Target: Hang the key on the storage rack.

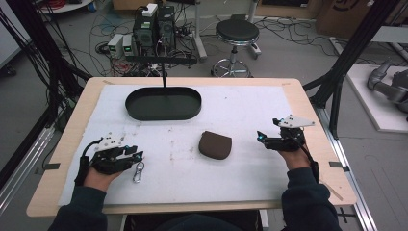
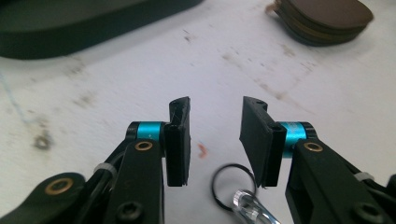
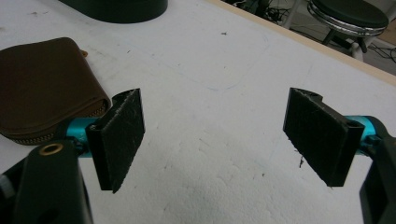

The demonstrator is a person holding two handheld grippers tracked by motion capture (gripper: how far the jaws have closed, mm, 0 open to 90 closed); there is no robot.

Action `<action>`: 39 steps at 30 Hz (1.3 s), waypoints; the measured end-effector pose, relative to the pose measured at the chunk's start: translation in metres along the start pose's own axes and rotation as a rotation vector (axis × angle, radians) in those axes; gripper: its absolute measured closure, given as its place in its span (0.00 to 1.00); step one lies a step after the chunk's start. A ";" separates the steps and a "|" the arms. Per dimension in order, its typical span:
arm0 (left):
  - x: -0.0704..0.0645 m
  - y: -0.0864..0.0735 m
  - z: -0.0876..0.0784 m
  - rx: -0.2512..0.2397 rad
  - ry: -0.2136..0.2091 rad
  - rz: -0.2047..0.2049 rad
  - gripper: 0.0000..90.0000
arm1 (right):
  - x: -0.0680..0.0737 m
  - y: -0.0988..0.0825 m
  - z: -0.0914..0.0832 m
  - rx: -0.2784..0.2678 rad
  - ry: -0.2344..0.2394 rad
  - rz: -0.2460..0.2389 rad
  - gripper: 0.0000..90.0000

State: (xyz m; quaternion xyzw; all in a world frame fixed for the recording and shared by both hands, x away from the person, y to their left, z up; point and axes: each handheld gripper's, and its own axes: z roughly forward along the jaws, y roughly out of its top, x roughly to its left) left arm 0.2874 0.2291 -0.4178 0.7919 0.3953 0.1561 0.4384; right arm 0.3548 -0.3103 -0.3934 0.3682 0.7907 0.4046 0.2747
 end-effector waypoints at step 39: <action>-0.003 -0.006 0.020 0.231 0.062 0.007 0.76 | 0.001 -0.001 0.001 0.011 0.005 -0.003 0.23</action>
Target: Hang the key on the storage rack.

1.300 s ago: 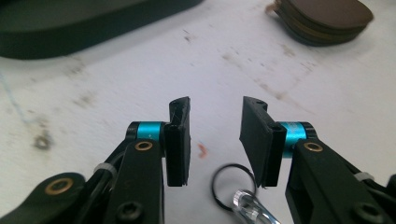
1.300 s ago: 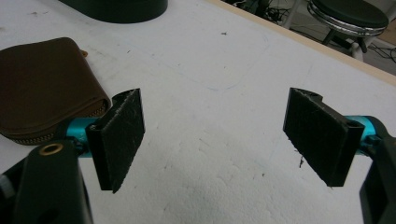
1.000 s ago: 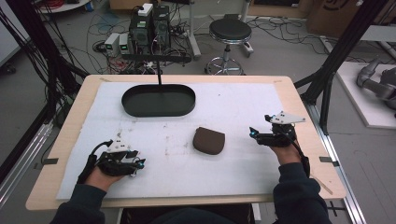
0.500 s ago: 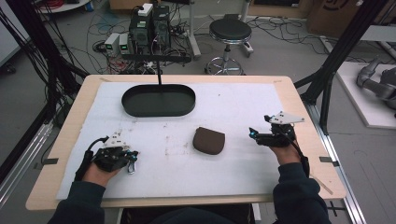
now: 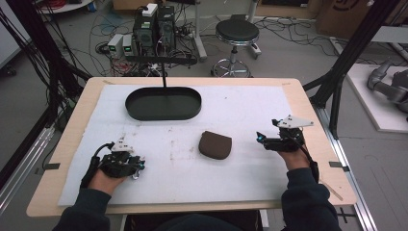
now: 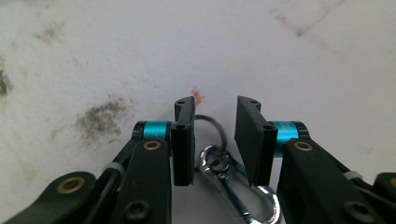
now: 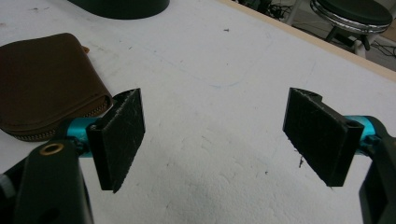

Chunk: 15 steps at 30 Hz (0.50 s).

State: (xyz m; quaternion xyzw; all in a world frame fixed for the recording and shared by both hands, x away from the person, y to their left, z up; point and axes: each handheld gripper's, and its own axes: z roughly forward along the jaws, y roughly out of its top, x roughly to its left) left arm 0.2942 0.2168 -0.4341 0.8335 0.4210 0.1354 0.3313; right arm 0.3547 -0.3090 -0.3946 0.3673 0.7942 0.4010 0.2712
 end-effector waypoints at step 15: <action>0.020 0.002 -0.011 -0.183 -0.118 -0.098 0.98 | 0.000 0.000 0.001 -0.001 0.002 -0.003 0.24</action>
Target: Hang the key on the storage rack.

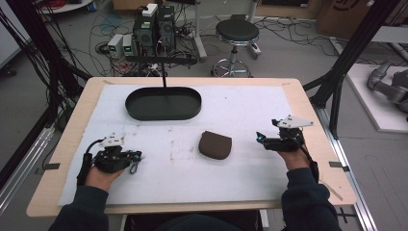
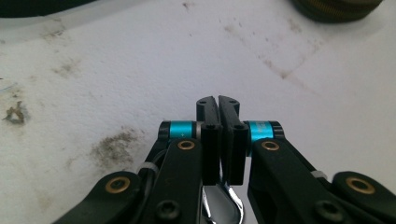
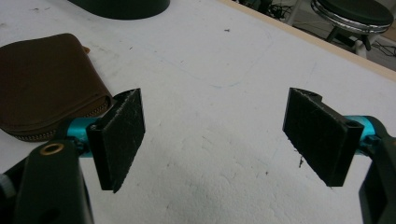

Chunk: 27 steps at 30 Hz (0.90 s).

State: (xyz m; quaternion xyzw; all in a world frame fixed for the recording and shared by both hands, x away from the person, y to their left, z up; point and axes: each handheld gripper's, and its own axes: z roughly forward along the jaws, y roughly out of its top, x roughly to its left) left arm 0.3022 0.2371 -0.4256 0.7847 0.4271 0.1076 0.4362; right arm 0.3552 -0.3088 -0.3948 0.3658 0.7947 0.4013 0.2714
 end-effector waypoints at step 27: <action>0.002 -0.008 -0.002 0.147 0.024 0.058 0.98 | 0.000 0.000 0.000 0.001 0.009 0.001 0.24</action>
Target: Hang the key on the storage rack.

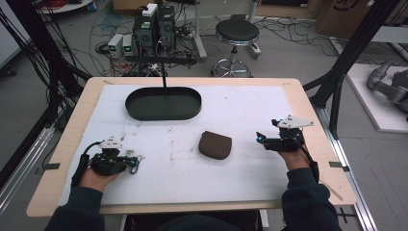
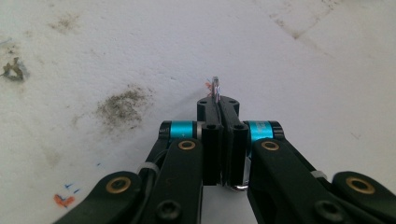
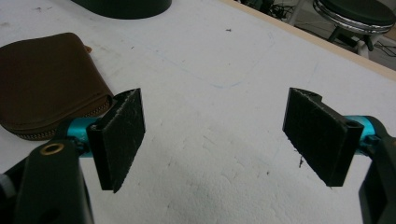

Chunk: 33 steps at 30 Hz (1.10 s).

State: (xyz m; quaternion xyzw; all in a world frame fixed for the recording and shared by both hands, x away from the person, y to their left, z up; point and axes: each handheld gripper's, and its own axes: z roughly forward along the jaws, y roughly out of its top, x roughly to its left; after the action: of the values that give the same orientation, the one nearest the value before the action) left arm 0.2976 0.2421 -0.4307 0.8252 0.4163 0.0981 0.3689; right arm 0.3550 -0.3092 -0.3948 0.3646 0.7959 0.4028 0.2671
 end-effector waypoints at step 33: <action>0.101 0.138 -0.037 -0.509 0.103 0.057 0.98 | -0.007 0.001 -0.002 -0.034 0.006 0.030 0.24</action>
State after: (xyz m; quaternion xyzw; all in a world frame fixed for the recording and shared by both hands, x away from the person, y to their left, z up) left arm 0.4293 0.2852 -0.3238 0.7113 0.3730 0.2518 0.5400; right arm 0.3586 -0.3151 -0.3917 0.3708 0.7843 0.4212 0.2646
